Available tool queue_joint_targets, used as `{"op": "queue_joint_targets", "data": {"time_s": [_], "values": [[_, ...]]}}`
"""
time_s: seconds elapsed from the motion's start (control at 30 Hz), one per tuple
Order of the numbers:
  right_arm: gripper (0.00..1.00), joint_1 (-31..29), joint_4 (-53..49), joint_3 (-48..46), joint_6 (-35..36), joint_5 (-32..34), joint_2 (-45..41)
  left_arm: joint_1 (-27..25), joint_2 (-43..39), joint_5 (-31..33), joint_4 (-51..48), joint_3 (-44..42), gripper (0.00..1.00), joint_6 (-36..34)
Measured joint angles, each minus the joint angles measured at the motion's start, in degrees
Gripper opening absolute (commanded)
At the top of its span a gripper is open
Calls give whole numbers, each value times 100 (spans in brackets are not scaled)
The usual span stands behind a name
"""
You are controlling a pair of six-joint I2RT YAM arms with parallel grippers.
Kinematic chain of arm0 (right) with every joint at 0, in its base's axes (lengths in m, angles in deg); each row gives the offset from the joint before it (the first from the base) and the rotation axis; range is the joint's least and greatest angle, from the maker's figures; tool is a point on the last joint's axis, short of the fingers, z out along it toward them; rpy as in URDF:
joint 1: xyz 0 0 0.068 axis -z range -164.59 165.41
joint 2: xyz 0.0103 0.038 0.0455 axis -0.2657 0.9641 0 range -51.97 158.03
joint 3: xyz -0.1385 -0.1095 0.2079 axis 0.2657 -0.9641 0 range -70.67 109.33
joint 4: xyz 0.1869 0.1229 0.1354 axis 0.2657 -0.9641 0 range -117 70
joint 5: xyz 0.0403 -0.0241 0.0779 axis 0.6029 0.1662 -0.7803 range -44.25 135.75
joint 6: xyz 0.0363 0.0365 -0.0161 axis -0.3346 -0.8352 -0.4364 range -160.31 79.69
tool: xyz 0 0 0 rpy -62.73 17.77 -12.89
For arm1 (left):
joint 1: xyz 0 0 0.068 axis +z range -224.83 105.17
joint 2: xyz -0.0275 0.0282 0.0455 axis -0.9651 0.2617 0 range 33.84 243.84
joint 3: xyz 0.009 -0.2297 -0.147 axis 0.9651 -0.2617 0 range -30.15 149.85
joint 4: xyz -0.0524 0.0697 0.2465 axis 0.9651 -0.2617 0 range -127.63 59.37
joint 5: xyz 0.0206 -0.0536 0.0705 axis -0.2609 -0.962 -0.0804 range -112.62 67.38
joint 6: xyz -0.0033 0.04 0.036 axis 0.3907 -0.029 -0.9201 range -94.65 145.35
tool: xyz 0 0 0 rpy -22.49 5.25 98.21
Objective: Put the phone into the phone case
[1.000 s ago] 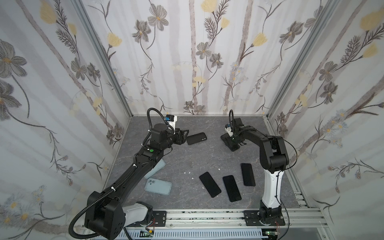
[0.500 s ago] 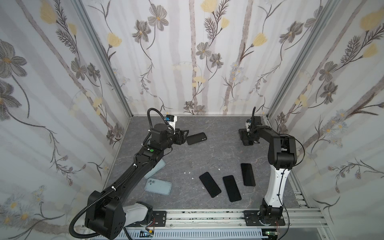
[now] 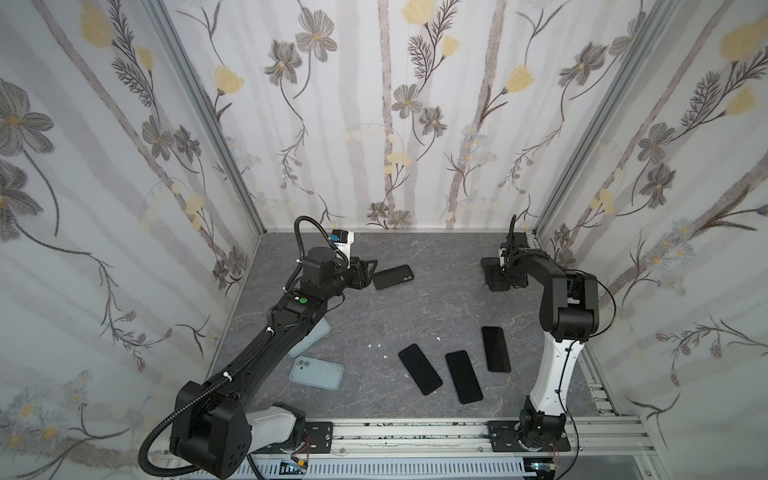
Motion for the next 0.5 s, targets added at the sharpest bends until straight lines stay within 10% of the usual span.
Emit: {"op": "queue_joint_targets", "data": {"time_s": [0.5], "values": [[98, -601, -181, -566, -275, 291, -1967, -26, -59, -44, 2, 2, 62, 144]]}}
